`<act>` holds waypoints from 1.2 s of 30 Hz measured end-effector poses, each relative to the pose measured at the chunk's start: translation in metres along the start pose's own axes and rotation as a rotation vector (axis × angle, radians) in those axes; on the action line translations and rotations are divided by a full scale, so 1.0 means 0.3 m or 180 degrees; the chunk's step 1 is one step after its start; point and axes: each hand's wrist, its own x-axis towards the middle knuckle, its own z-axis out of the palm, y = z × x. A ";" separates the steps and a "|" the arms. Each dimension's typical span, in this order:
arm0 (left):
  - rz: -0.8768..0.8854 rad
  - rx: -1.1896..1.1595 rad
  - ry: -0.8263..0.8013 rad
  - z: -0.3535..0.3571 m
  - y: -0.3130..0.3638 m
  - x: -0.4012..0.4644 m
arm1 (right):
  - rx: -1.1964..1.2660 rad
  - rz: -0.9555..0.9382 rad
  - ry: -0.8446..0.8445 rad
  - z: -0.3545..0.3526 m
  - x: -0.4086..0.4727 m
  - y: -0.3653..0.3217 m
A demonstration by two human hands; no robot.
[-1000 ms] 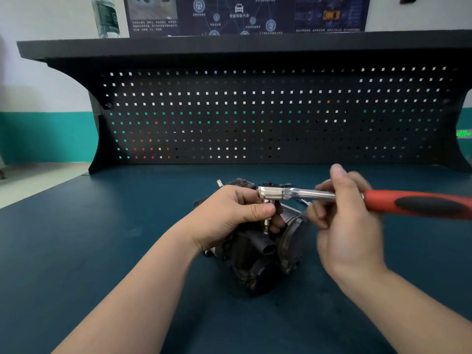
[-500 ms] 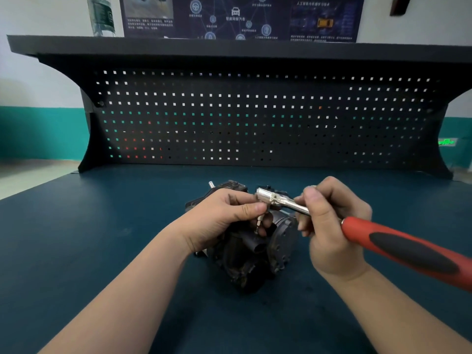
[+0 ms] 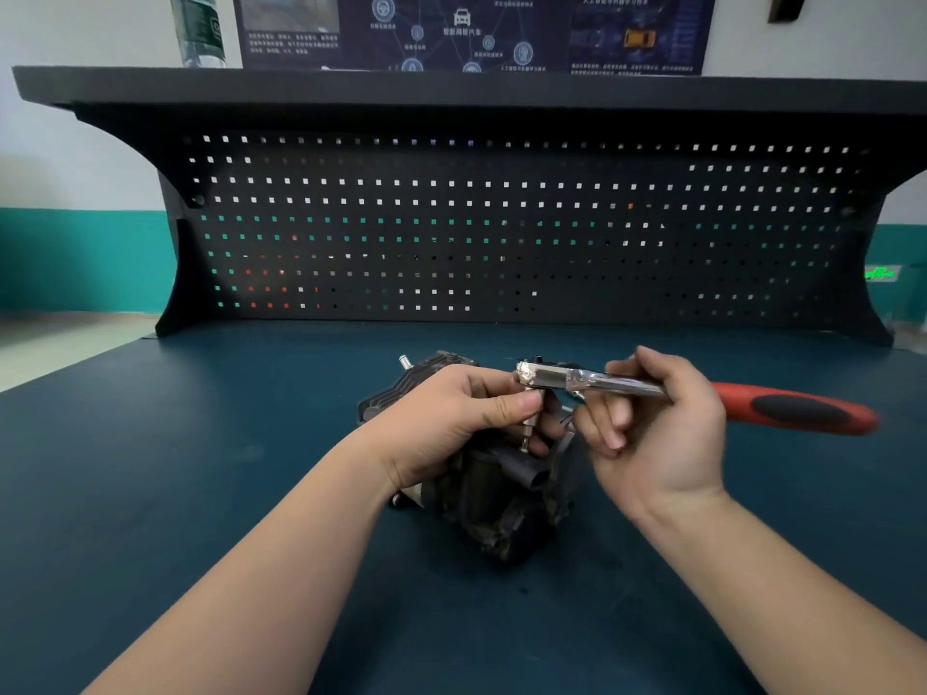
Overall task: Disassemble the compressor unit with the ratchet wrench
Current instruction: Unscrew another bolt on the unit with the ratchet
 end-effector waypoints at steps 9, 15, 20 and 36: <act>0.0210 0.0252 0.0293 0.005 -0.015 0.000 | -0.1477 -0.1019 0.0127 -0.018 -0.012 -0.023; 0.0232 0.0299 0.0231 -0.004 -0.010 -0.017 | -0.3305 -0.3620 -0.1195 0.041 -0.096 0.012; -0.0036 -0.0102 -0.0125 0.000 -0.003 -0.006 | -0.2156 -0.2197 -0.0599 -0.009 -0.058 -0.034; 0.0233 0.0569 0.0543 0.032 -0.025 0.002 | -0.3382 -0.3244 -0.0925 0.047 -0.085 -0.014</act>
